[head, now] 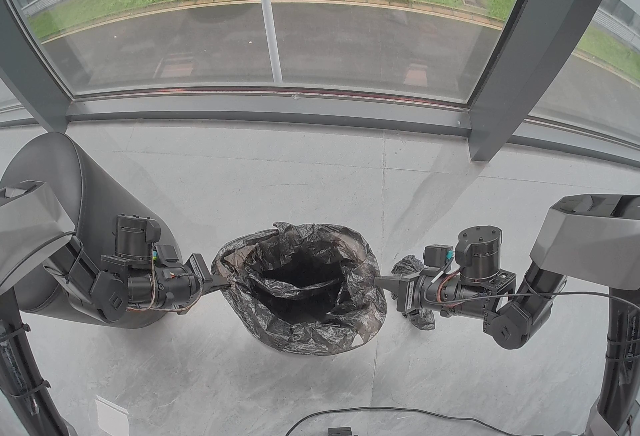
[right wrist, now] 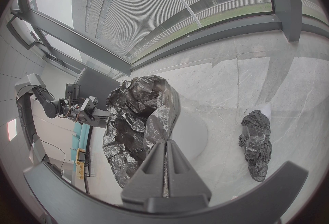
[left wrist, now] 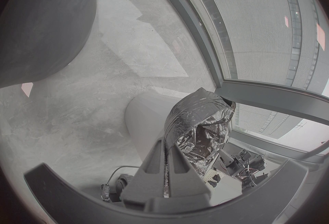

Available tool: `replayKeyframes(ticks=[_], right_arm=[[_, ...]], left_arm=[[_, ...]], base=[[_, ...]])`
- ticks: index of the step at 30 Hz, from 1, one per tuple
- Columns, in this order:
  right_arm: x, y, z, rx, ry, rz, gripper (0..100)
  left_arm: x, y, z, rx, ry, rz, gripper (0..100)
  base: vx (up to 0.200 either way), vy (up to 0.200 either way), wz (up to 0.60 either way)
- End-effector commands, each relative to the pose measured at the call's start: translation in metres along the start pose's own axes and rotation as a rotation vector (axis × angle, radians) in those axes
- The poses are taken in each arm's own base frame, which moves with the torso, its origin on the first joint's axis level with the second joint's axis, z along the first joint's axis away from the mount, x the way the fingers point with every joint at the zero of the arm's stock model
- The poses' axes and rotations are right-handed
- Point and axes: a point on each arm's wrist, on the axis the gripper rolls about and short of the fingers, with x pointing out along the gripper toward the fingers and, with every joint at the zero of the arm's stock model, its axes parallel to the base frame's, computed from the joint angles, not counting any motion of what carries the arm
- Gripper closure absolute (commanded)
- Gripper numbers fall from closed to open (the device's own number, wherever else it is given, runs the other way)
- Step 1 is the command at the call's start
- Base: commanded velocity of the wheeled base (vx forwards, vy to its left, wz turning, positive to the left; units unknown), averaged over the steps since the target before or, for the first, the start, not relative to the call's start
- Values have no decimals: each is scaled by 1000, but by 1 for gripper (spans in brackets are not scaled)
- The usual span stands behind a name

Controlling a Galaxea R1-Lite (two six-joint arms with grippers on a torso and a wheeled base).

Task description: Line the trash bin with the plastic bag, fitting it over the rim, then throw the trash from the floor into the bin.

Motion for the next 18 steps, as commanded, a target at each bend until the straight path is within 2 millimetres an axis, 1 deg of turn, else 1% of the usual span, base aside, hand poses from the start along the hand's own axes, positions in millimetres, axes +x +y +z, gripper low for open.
replayKeyframes(ticks=[1,5,11,18], right_arm=[[1,-7,1,3,-5,-15,100],[0,-13,4,5,-19,-28,100],[-1,-14,5,7,-21,-30,100],[-2,-13,-1,-2,-2,-29,100]], left_arm=[[5,1,3,-3,5,4,100],[6,0,6,-9,9,10,100],[5,0,6,-12,11,13,100],[2,4,-1,-35,40,42,100]], base=[[0,0,0],[0,0,0],[0,0,0],[0,0,0]])
